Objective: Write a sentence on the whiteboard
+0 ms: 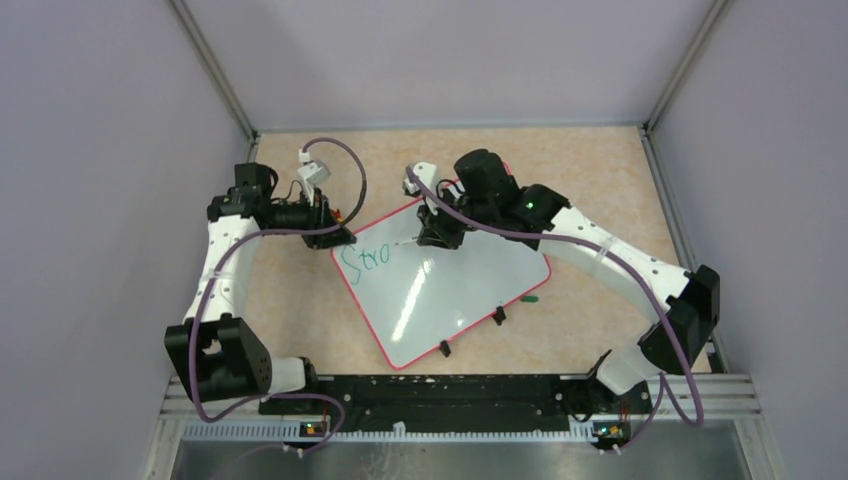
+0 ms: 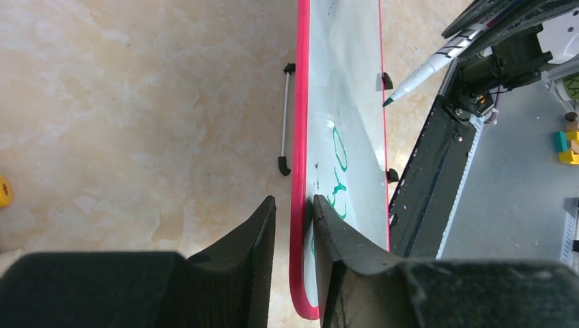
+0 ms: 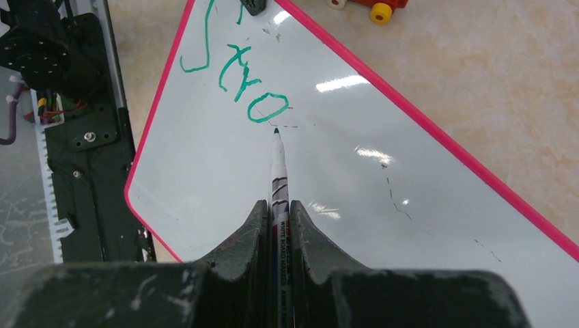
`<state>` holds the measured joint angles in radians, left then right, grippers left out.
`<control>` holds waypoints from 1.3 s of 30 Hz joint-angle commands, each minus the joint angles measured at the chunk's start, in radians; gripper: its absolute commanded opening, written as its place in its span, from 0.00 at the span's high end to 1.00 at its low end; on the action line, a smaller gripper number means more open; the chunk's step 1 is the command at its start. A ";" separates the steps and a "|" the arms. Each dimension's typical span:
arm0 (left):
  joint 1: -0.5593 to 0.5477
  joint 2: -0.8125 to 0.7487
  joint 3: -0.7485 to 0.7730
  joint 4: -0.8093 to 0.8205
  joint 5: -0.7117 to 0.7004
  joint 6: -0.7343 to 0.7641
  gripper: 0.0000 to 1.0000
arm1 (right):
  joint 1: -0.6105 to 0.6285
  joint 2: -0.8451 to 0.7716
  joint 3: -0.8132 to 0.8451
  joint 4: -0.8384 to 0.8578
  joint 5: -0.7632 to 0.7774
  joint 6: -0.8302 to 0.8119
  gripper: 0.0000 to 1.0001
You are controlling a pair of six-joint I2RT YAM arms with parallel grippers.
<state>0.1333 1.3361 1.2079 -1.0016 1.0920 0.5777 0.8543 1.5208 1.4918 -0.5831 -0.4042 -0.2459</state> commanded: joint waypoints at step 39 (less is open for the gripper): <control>-0.010 -0.004 0.006 0.038 0.016 0.000 1.00 | -0.001 0.090 0.047 0.064 0.048 -0.027 1.00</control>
<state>0.1276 1.3361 1.2079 -1.0016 1.1118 0.5556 0.8543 1.6199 1.5391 -0.5388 -0.3672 -0.2615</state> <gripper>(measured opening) 0.159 0.103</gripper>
